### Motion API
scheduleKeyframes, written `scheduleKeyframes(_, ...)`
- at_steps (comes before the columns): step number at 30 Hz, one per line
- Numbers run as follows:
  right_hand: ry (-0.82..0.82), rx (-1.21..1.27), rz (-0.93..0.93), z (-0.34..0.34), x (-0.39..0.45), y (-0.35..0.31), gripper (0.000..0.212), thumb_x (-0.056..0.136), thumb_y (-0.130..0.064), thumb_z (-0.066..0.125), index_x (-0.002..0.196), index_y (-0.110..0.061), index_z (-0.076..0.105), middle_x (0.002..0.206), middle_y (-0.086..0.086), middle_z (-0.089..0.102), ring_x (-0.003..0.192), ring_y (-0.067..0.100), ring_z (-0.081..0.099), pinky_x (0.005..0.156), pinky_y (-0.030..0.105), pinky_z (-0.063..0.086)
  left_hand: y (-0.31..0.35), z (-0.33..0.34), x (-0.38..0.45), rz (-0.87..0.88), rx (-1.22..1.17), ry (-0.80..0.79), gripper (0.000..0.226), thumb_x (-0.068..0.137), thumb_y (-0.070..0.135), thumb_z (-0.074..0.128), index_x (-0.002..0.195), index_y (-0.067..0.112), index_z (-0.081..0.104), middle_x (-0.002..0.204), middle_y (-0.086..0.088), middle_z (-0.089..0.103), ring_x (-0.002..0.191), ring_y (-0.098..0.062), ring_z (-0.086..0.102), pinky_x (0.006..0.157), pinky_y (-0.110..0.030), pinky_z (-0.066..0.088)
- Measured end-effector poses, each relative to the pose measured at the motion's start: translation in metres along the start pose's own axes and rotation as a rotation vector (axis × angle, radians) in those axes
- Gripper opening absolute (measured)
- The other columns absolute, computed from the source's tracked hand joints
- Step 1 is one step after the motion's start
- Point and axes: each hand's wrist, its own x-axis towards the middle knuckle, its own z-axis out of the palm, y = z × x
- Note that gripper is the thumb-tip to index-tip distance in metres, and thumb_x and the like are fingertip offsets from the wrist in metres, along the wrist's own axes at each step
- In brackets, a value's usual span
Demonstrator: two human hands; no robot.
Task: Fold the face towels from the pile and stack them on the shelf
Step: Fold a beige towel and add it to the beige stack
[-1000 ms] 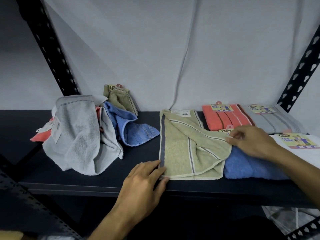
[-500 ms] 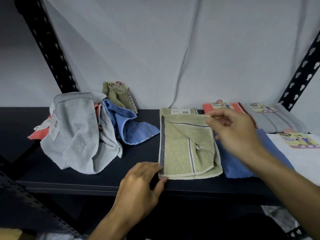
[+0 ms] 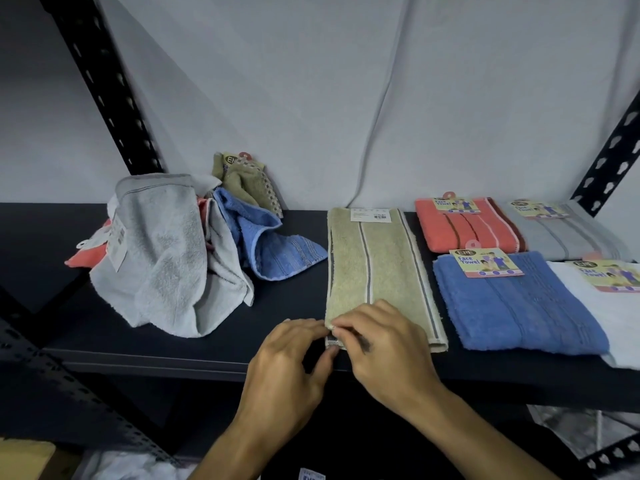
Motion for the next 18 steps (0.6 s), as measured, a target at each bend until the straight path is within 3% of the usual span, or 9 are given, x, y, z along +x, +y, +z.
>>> scheduleKeyframes(4, 0.034, 0.009, -0.065, 0.002, -0.002, -0.001, 0.009, 0.083, -0.02, 0.067, 0.088, -0.022, 0.075, 0.084, -0.016, 0.068, 0.075, 0.008, 0.057, 0.058, 0.023, 0.048, 0.001, 0.0, -0.001, -0.052, -0.006, 0.014, 0.025, 0.082, 0.029, 0.077, 0.106, 0.028, 0.074, 0.109, 0.02, 0.069, 0.11, 0.004, 0.058, 0.094, -0.026, 0.052)
scheduleKeyframes(9, -0.005, -0.02, -0.156, -0.004, -0.004, 0.002, 0.015, 0.085, -0.016, 0.061, 0.087, -0.021, 0.075, 0.086, -0.016, 0.068, 0.078, 0.009, 0.056, 0.056, 0.025, 0.049, 0.006, -0.001, -0.001, -0.094, -0.035, 0.013, 0.024, 0.081, 0.034, 0.074, 0.105, 0.027, 0.074, 0.109, 0.018, 0.07, 0.11, 0.002, 0.06, 0.093, -0.034, 0.055)
scheduleKeyframes(13, -0.067, -0.085, -0.194, -0.017, -0.01, 0.006, 0.02, 0.083, -0.01, 0.065, 0.098, -0.019, 0.075, 0.095, -0.014, 0.067, 0.09, 0.01, 0.056, 0.061, 0.024, 0.051, 0.008, -0.007, 0.001, -0.17, -0.002, -0.05, 0.047, 0.081, 0.046, 0.073, 0.124, 0.032, 0.061, 0.117, 0.019, 0.062, 0.109, -0.002, 0.059, 0.087, -0.023, 0.049)
scheduleKeyframes(16, -0.004, -0.199, -0.073, -0.044, -0.027, 0.017, 0.024, 0.084, -0.018, 0.065, 0.108, -0.018, 0.071, 0.109, -0.009, 0.063, 0.104, 0.013, 0.054, 0.076, 0.026, 0.05, 0.012, -0.016, 0.012, 0.006, 0.095, -0.096, 0.062, 0.08, 0.05, 0.07, 0.134, 0.029, 0.05, 0.128, 0.018, 0.052, 0.119, -0.002, 0.049, 0.088, -0.021, 0.043)
scheduleKeyframes(18, 0.041, -0.327, 0.054, -0.062, -0.04, 0.026, 0.029, 0.079, -0.02, 0.073, 0.108, -0.018, 0.071, 0.106, -0.005, 0.061, 0.1, 0.016, 0.051, 0.071, 0.027, 0.049, 0.02, -0.015, 0.027, 0.224, 0.145, -0.133, 0.055, 0.083, 0.052, 0.064, 0.129, 0.022, 0.057, 0.134, 0.009, 0.054, 0.124, -0.011, 0.05, 0.096, -0.027, 0.046)
